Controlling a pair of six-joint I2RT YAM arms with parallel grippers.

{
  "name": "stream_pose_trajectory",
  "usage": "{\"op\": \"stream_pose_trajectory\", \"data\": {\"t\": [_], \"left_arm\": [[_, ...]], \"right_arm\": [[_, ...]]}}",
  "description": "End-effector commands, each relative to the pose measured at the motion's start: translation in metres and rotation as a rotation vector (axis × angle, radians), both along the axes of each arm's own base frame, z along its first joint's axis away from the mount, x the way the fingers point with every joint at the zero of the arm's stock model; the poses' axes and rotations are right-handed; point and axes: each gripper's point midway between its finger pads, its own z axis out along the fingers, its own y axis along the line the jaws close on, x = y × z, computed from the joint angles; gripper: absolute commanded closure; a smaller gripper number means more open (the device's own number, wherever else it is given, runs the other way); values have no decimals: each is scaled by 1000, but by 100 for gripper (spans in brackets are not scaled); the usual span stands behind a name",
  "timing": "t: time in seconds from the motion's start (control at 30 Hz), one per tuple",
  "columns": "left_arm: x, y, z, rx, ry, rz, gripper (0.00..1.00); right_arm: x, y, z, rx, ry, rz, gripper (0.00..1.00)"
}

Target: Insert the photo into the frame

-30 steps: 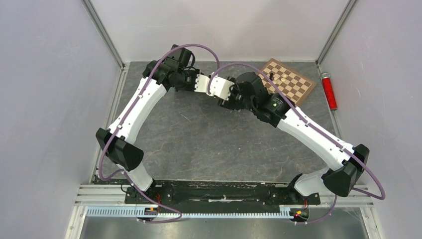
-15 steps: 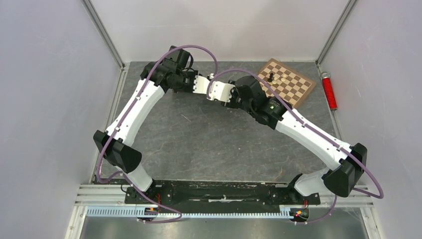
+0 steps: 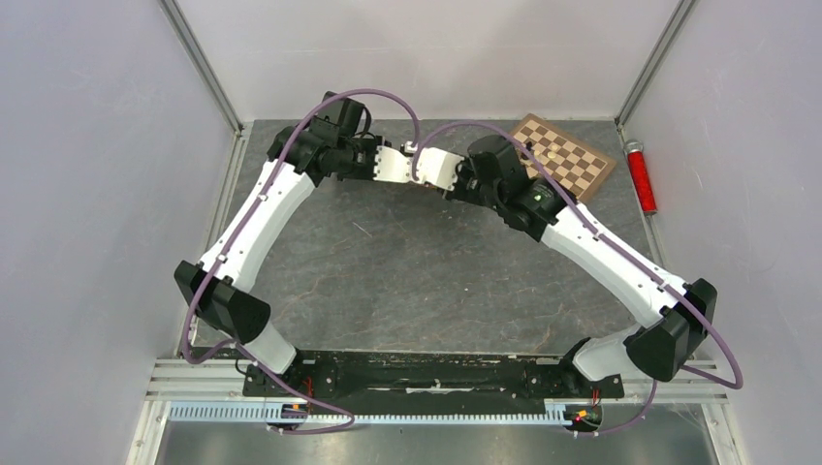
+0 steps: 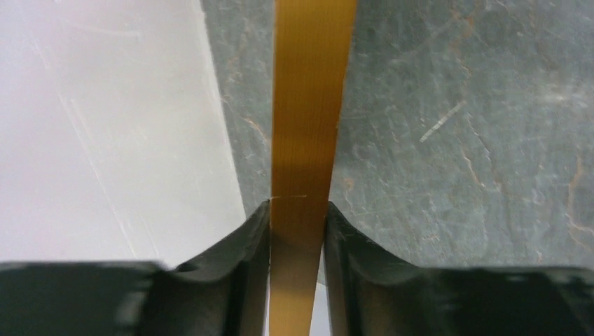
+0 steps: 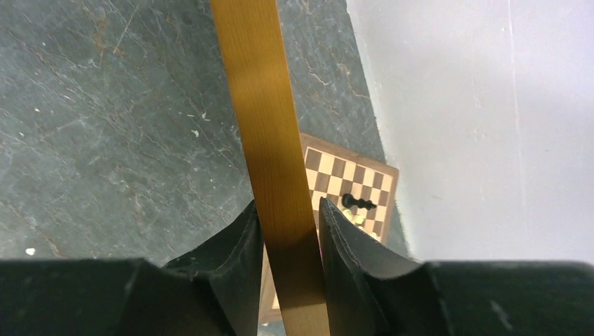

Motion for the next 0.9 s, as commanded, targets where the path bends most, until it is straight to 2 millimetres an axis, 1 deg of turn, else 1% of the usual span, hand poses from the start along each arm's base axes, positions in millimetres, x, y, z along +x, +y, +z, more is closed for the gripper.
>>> {"op": "stream_pose_trajectory", "data": {"t": [0.0,0.07,0.1,0.13,0.17,0.3,0.37,0.43,0.53,0.7,0.73,0.87], "left_arm": [[19,8,86,-209,-247,117,55],[23,15,99,-247,-284,160,45],[26,18,107,-268,-310,183,40],[28,22,115,-293,-335,211,28],[31,26,122,-315,-359,236,23],[31,44,151,-405,-444,319,21],[29,53,161,-438,-479,347,21],[24,59,163,-448,-497,351,20],[18,62,162,-452,-501,349,20],[13,61,151,-449,-466,351,19],[12,61,148,-446,-457,351,19],[9,59,139,-455,-421,350,19]], "right_arm": [[6,5,33,241,65,-43,100],[7,3,40,295,105,-63,100],[6,6,42,321,130,-53,100],[6,6,47,346,147,-54,100],[7,7,50,365,163,-58,100],[9,5,66,443,183,-69,100],[10,5,74,466,176,-67,100],[12,4,79,471,165,-72,100],[11,8,85,492,170,-66,100],[4,19,89,579,236,-43,100],[4,18,89,593,246,-45,100],[10,5,96,695,300,-63,100]]}}
